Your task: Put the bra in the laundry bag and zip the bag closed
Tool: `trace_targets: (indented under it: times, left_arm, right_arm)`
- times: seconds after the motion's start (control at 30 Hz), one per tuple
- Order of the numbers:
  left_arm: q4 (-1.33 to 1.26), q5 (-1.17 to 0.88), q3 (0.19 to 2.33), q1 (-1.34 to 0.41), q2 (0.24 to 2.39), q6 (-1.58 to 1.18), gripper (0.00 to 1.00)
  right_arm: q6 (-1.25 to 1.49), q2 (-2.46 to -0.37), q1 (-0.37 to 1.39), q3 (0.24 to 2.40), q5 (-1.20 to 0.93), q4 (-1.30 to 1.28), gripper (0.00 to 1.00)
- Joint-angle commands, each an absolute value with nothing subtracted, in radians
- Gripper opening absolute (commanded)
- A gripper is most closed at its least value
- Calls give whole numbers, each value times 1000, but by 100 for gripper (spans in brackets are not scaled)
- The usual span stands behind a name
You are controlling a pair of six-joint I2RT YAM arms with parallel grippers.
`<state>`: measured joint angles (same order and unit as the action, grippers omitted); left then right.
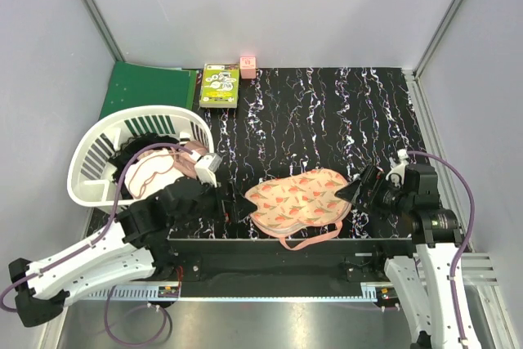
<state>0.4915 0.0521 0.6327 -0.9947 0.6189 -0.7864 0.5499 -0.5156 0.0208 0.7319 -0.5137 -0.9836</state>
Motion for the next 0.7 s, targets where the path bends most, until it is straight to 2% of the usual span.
trace_targets:
  times: [0.0, 0.1, 0.43, 0.53, 0.57, 0.67]
  left_arm:
    - [391, 120, 670, -1014, 627, -772, 99]
    - [368, 120, 647, -1014, 591, -761, 99]
    - [459, 98, 614, -1014, 448, -732, 99]
    - [486, 94, 594, -1014, 387, -762, 99]
    - [494, 95, 589, -1014, 371, -770, 99]
    - [541, 95, 574, -1012, 321, -781, 99]
  right_arm:
    - [488, -570, 29, 762, -572, -1005, 100]
    - [488, -624, 41, 767, -609, -988, 100]
    - [543, -814, 316, 893, -353, -953, 100]
    - [612, -912, 542, 916, -208, -919, 100]
    - [636, -942, 690, 922, -166, -905, 100]
    - [715, -1084, 889, 948, -34, -847, 100]
